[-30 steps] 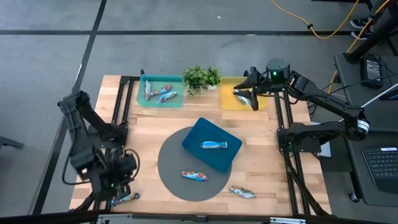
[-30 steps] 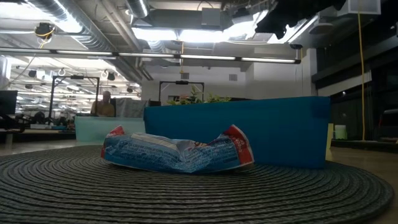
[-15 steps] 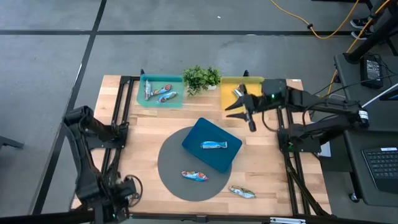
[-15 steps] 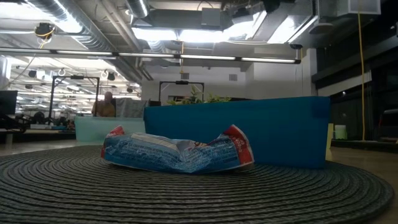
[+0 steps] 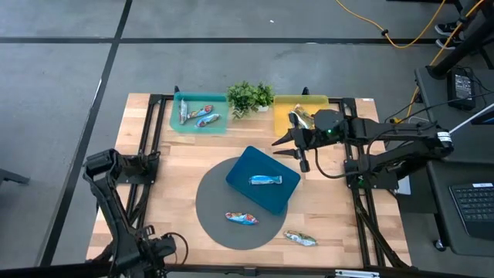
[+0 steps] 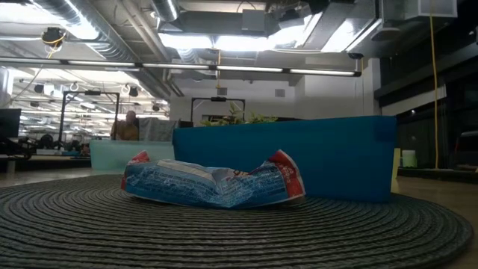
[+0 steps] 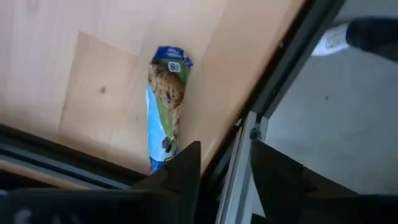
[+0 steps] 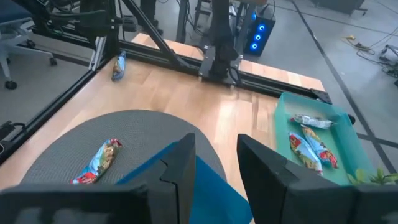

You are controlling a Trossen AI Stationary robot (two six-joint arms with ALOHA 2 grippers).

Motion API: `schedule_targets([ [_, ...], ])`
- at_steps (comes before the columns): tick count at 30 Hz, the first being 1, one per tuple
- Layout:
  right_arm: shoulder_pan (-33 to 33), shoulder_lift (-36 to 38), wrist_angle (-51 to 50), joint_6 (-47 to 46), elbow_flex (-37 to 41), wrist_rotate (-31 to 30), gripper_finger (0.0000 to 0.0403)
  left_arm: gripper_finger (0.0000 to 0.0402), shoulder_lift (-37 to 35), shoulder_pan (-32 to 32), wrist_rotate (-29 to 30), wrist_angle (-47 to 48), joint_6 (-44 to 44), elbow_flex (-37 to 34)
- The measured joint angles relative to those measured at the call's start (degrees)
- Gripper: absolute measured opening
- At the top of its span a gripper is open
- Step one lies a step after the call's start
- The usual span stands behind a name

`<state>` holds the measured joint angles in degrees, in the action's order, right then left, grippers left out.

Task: Pick and place Granola Bars by type
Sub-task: Put the blue granola bar into the blue bin

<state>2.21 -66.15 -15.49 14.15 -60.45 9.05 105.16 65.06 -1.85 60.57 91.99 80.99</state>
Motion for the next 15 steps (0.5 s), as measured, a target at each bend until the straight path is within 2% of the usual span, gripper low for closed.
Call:
schedule_targets([
  [8, 0.0, 0.0, 0.0, 0.3, 0.0, 0.0, 0.0121, 0.0229, -0.3, -0.1, 0.8, 4.6, 7.1, 0.0],
  [12, 0.0, 0.0, -0.1, 0.5, 0.0, 1.5, 0.0121, 0.0269, -0.3, 0.1, 0.8, 5.7, 6.6, 0.0],
  [15, -0.4, 0.0, -0.1, 1.2, 0.0, 1.6, 0.0121, 0.0285, 0.1, 0.1, 0.7, 6.6, 4.6, 0.0],
])
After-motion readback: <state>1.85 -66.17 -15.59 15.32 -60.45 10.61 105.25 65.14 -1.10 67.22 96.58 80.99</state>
